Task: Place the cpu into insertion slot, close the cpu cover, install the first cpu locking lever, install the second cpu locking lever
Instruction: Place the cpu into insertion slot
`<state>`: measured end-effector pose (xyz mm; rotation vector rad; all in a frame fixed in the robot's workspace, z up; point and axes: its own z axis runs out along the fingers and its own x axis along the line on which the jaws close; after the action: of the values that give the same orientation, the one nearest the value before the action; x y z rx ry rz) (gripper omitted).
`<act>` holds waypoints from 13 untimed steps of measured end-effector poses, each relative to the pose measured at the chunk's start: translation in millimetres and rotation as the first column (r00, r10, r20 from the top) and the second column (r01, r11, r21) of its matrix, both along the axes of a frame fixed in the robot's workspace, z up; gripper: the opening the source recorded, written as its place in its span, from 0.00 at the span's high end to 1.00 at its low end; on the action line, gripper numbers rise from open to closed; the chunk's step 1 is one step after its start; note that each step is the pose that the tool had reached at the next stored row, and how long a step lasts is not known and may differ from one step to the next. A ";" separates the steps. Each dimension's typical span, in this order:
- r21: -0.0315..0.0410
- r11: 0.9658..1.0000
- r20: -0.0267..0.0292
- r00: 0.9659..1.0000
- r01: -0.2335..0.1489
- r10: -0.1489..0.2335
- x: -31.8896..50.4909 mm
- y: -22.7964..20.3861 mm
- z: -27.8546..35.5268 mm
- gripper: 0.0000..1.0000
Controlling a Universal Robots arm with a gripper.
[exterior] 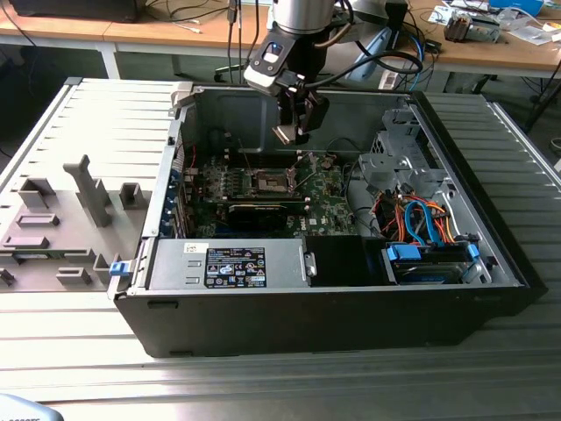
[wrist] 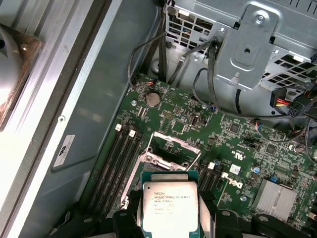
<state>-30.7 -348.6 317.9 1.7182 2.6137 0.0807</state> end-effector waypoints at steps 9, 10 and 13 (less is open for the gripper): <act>0.000 1.000 0.000 1.000 0.009 -0.009 0.0 0.0 0.0 0.45; 0.000 1.000 0.000 1.000 0.010 -0.010 0.0 0.0 0.0 0.45; 0.000 1.000 0.000 1.000 0.012 -0.012 0.0 0.0 0.0 0.45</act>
<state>-30.7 -348.6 317.9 1.7336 2.6033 0.0805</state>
